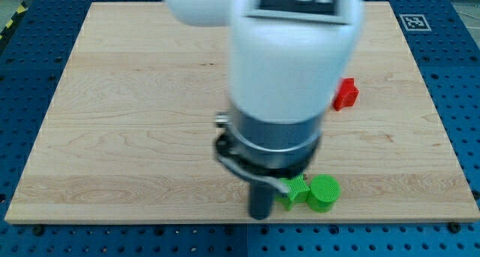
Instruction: Move the arm towards the top of the yellow hexagon
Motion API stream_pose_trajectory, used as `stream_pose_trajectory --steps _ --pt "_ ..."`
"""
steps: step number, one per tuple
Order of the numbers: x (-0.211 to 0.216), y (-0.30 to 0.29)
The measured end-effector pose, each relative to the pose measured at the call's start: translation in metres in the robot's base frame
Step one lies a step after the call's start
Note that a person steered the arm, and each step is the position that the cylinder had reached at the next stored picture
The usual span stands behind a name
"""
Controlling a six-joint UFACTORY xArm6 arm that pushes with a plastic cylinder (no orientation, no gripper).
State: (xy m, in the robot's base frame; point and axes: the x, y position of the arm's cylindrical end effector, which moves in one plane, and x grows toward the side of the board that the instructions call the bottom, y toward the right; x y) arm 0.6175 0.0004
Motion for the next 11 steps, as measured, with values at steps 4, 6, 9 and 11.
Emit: stream_pose_trajectory --steps 4,6,9,11 --pt "-0.115 -0.077" --pt "-0.175 -0.084" --pt "-0.28 -0.035" --pt "-0.251 0.052"
